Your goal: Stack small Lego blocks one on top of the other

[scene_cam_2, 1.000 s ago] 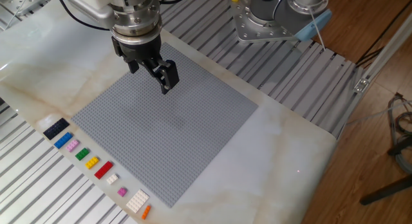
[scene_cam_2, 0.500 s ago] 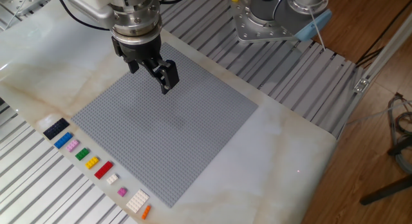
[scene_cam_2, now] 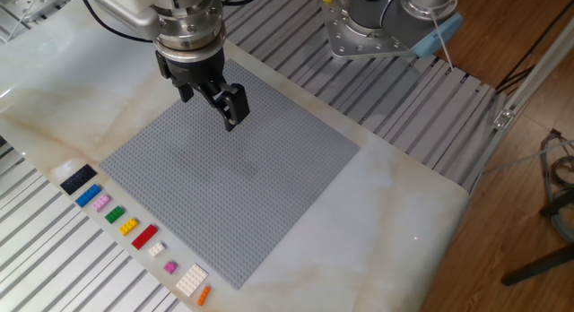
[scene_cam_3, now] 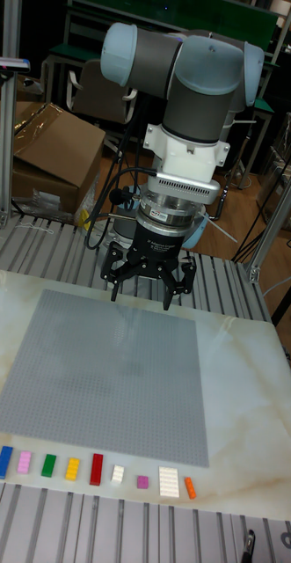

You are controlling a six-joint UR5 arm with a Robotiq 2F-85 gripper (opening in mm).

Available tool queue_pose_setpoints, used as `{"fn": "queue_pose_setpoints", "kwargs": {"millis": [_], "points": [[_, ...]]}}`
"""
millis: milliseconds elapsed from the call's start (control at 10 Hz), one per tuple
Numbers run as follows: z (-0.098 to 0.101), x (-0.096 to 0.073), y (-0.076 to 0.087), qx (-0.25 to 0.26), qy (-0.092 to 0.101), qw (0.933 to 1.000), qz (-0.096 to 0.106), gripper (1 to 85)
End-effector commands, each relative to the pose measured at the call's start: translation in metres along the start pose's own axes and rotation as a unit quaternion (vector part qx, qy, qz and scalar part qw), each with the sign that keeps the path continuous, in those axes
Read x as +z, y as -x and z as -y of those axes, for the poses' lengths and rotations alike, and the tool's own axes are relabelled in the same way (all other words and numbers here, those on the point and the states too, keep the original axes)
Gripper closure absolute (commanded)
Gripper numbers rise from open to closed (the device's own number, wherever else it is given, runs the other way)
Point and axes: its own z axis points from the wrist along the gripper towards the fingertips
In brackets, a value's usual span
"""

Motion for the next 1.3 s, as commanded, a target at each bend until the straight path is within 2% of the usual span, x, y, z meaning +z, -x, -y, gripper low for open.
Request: {"fn": "queue_pose_setpoints", "kwargs": {"millis": [0,700,800,900,1000,1200], "points": [[-0.018,-0.003,0.033,0.110,0.038,0.9913,0.060,84.7],[-0.019,-0.001,0.033,0.104,0.035,0.9921,0.060,84.7],[-0.015,0.002,0.027,0.096,0.023,0.9938,0.051,84.7],[0.002,0.005,0.023,0.069,-0.008,0.9964,0.048,84.7],[0.001,0.007,0.025,0.068,0.007,0.9962,0.053,84.7],[0.020,0.005,0.025,0.046,0.014,0.9979,0.044,84.7]]}}
